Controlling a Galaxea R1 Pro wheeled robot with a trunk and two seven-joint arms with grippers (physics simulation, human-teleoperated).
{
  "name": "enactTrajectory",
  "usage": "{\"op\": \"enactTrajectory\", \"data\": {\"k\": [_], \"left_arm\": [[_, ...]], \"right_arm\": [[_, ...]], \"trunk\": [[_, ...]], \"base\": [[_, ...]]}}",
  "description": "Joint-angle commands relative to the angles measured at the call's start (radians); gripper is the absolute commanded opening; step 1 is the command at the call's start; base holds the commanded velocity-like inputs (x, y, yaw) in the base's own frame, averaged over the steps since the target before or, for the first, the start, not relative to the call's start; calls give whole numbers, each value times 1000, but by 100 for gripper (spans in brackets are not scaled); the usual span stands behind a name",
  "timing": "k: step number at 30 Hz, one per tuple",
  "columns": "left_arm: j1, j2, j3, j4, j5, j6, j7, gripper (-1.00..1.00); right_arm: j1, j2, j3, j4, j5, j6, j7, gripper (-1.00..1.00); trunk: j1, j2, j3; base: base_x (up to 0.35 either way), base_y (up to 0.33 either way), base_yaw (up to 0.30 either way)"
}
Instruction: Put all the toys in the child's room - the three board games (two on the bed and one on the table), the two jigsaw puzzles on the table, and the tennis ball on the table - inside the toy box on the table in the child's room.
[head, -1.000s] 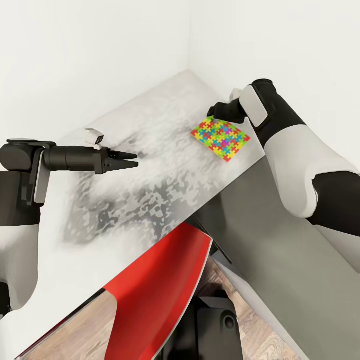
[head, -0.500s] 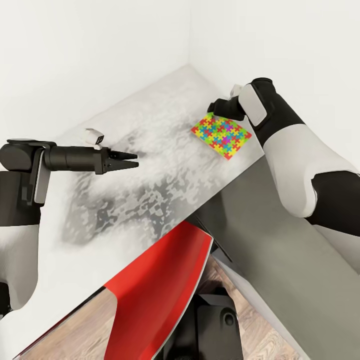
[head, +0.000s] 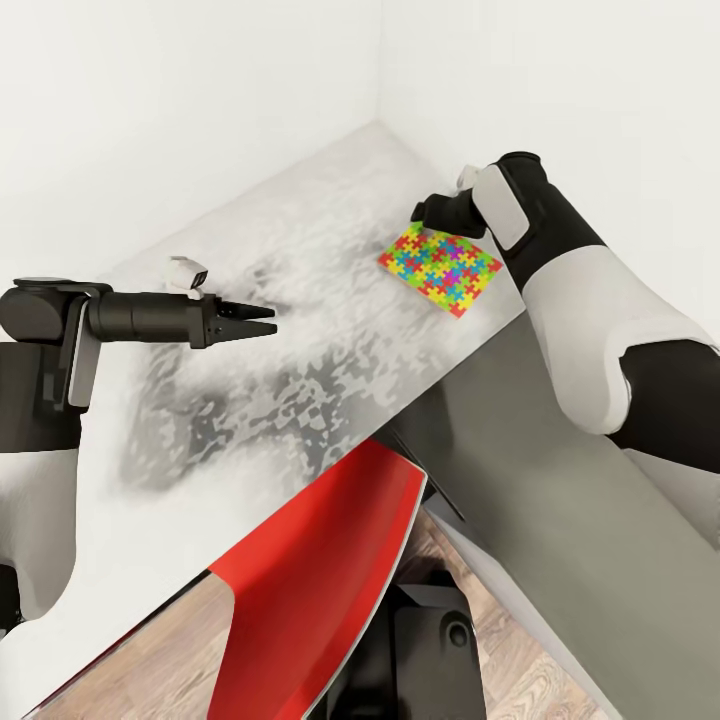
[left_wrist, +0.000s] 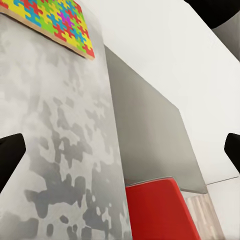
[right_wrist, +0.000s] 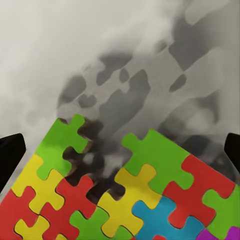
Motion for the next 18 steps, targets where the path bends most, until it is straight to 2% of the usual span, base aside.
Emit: {"op": "enactTrajectory", "data": {"k": [1,18], "left_arm": [[-1,1,-2,0,5,11,0,100],[-1,1,-2,0,6,11,0,100]], "right_arm": [[-1,0,6,-1,-10,3,-9,100],[-1,3,6,-1,-10,3,-9,100]], "trunk": [[1,-2,-1],[1,-2,-2]], "base": [[0,0,0],[-21,0,0]]}}
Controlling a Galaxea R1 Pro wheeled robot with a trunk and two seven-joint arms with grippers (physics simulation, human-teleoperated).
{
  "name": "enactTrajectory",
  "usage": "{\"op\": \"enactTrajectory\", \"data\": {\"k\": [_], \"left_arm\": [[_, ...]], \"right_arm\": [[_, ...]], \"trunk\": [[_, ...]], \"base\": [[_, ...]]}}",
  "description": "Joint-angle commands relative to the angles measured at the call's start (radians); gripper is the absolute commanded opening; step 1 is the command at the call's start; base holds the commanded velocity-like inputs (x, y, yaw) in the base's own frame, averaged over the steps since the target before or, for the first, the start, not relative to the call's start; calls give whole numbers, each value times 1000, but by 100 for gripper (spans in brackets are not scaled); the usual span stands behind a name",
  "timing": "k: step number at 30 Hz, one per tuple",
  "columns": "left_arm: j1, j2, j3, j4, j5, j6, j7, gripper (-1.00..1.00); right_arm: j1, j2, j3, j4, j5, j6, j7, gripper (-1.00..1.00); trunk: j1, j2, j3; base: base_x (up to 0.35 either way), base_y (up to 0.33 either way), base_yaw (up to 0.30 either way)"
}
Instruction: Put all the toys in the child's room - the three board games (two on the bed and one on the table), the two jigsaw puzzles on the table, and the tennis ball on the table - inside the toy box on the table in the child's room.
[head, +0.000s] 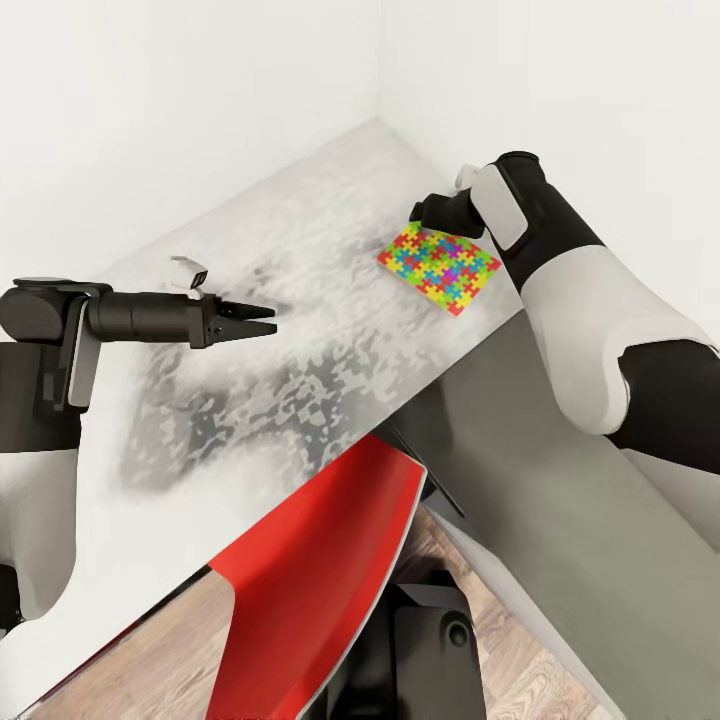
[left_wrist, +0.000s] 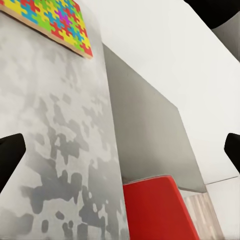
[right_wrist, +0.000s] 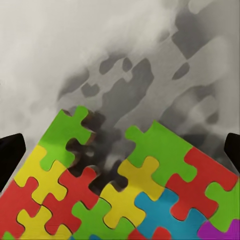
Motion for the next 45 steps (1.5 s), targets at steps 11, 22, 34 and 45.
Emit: {"op": "enactTrajectory", "data": {"k": [11,22,34,45], "left_arm": [[-1,1,-2,0,5,11,0,100],[-1,0,-3,0,5,11,0,100],[-1,-1,-3,0,5,11,0,100],[-1,-2,-7,0,5,11,1,100]], "right_arm": [[0,-1,6,1,-9,2,-9,100],[1,-1,5,1,-9,2,-9,100],[1,-1,5,1,-9,1,-9,100],[1,-1,5,2,-9,3,-9,100]], "trunk": [[1,-2,-1],[1,-2,-1],[1,-2,-1],[1,-2,-1]], "base": [[-8,0,0],[-2,0,0],[-83,0,0],[-148,41,0]]}}
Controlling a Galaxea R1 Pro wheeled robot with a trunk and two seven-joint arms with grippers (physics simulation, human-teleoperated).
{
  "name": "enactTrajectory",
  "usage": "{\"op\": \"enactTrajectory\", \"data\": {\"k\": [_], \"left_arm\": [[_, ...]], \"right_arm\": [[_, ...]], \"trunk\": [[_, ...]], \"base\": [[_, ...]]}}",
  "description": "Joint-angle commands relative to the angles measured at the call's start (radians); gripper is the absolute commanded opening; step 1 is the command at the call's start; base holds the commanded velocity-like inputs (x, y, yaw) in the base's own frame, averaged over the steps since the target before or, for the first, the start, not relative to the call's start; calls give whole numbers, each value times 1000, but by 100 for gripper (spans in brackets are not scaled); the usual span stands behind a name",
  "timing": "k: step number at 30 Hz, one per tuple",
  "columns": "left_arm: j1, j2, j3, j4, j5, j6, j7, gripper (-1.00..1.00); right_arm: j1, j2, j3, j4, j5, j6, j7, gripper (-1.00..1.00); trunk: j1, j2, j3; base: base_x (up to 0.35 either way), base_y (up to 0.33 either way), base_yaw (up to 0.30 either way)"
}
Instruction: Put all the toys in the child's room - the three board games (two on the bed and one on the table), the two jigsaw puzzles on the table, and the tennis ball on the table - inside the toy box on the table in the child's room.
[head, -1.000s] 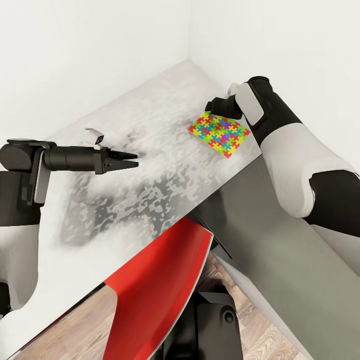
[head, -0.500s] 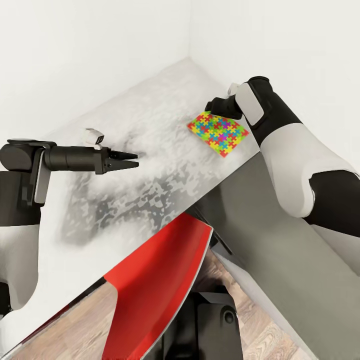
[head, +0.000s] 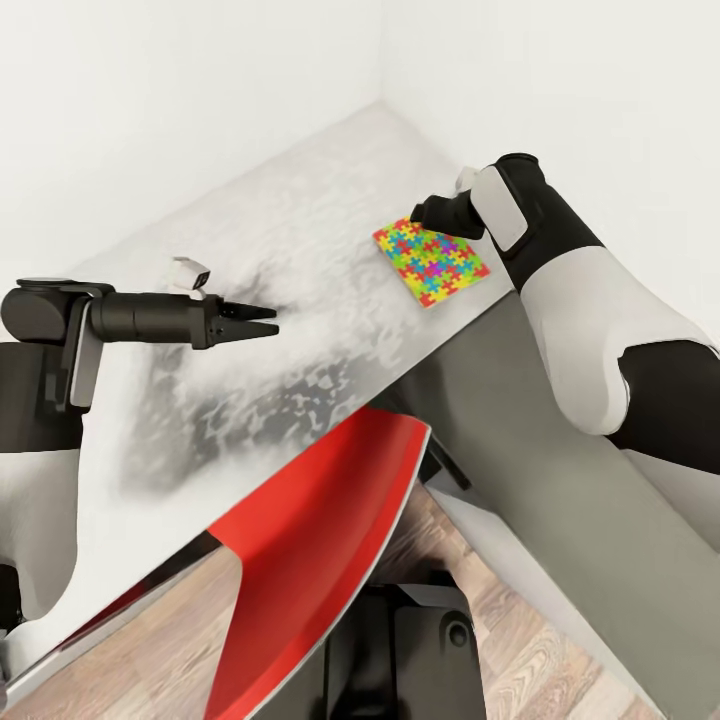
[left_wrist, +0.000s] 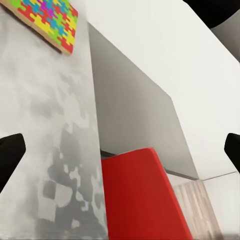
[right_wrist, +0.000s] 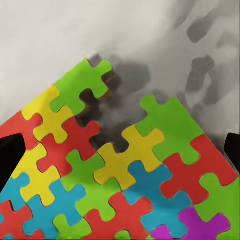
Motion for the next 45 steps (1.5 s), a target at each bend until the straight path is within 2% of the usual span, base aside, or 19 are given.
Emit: {"op": "enactTrajectory", "data": {"k": [1,27,45], "left_arm": [[-1,1,-3,0,5,10,1,100],[-1,1,4,0,6,10,2,100],[-1,-1,1,0,7,10,2,100]], "right_arm": [[-1,-1,6,-1,-11,3,-9,100],[-1,-1,6,-1,-12,4,-10,100],[-2,0,6,-3,-14,12,-61,100]], "trunk": [[0,-2,-1],[0,-2,-1],[0,-2,-1]], "base": [[-187,129,0],[-35,31,0],[13,5,0]]}}
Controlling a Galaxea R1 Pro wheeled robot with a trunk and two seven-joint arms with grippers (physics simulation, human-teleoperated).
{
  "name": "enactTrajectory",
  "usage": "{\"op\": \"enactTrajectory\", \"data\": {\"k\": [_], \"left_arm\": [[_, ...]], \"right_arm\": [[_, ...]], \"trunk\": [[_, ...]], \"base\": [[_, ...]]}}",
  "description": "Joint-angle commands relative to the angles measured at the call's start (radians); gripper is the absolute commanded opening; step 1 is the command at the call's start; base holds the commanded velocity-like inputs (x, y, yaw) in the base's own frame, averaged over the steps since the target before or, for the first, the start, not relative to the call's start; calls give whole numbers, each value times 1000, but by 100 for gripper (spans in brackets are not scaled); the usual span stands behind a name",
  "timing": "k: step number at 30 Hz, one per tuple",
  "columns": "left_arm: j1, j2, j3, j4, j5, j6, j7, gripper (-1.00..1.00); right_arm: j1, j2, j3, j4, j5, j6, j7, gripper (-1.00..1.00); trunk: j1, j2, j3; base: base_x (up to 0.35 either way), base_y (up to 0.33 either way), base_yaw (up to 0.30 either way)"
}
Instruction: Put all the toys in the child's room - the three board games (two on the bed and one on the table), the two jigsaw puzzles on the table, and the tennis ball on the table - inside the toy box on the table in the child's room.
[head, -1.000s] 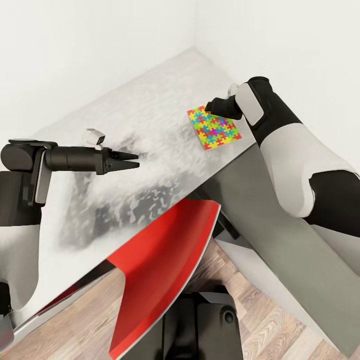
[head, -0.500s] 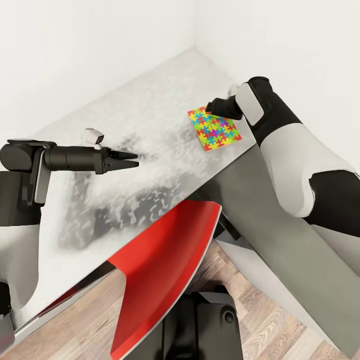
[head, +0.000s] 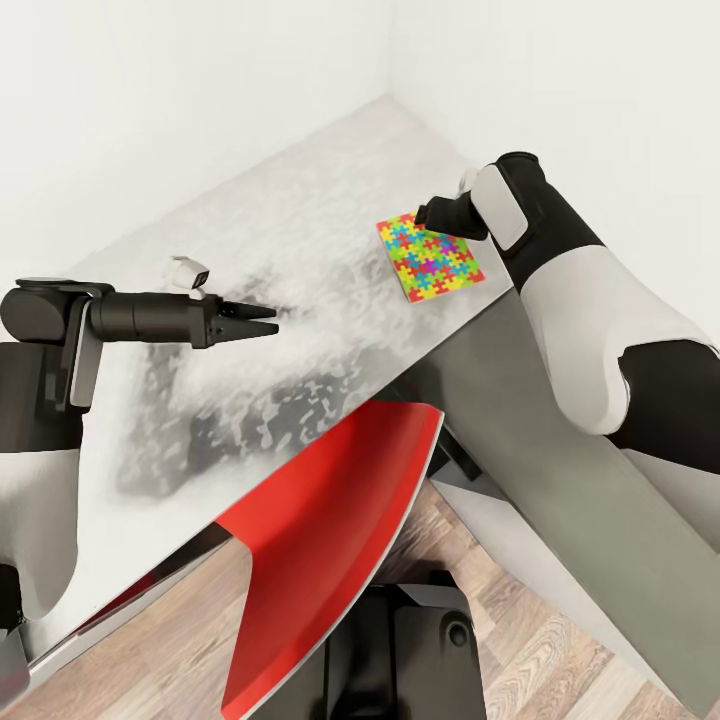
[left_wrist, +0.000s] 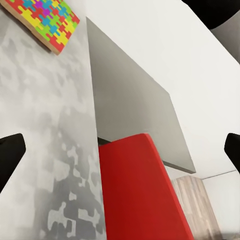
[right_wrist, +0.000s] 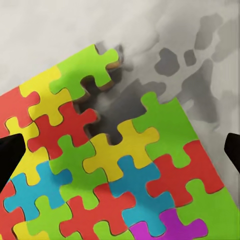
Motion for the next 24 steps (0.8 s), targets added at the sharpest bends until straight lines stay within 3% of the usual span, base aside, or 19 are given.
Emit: {"op": "enactTrajectory", "data": {"k": [1,24], "left_arm": [[-1,1,-2,0,5,11,0,100],[-1,2,4,0,5,11,0,100]], "right_arm": [[-1,0,6,-1,-9,3,-9,100],[-32,19,6,-2,-10,1,-56,100]], "trunk": [[1,-2,-1],[1,-2,-1]], "base": [[0,0,0],[0,0,0]]}}
